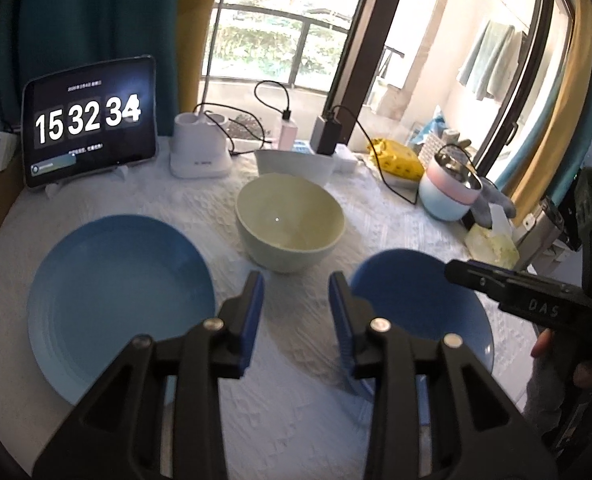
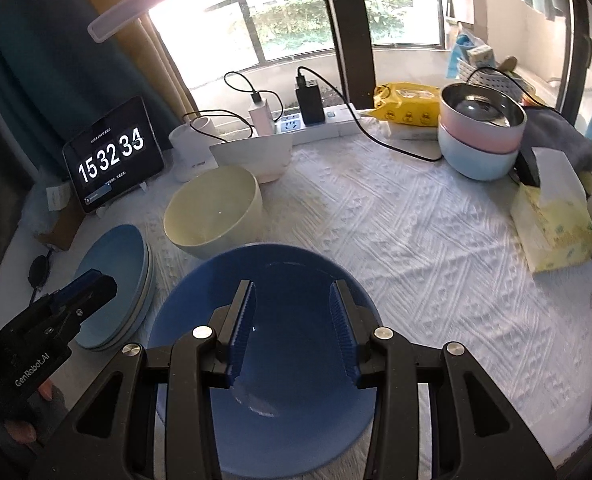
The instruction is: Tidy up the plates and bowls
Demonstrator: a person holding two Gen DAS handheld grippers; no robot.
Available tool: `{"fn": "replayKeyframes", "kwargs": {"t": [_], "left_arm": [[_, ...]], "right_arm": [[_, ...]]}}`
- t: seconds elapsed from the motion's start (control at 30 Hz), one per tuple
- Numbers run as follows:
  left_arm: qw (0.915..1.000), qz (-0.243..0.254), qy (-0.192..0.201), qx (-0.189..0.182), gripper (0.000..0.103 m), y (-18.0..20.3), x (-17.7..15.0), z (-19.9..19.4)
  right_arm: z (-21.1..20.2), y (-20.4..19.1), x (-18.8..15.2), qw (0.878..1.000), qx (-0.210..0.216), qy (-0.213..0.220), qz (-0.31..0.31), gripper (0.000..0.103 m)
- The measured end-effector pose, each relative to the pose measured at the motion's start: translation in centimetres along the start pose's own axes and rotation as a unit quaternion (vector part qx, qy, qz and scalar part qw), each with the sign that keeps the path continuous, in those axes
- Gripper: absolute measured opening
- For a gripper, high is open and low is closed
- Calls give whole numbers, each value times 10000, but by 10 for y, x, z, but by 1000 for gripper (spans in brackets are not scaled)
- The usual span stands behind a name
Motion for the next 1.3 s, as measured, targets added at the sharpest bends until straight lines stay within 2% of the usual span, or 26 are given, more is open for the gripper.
{"fn": "replayKeyframes", "kwargs": {"t": [0.53,0.8,0.9,1.3], "left_arm": [[9992,-390,-66,1,35,-46,34,31],[9970,-699,-322,-122,35,-58,35,55],[9960,-795,-375,-166,35,-60,36,64],[9907,-1215,-618,-26,35,-87,30,91]], "right_arm": [[42,-36,41,9995,109,-142,-252,41],[64,-56,54,9990,114,-337,-268,41],[78,-60,57,9982,200,-557,-121,41],[121,-73,61,9950,40,-997,67,40]]}}
Point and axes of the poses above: each gripper's, at about its wrist camera, not at the fingertips, and z roughly the way its jaws point, y to its right, x to its top, the point moved 10 cm from there along z, roughly the way its jaws point, and after that the axes turned 13 degrees about -x, right-handed, at the moved point
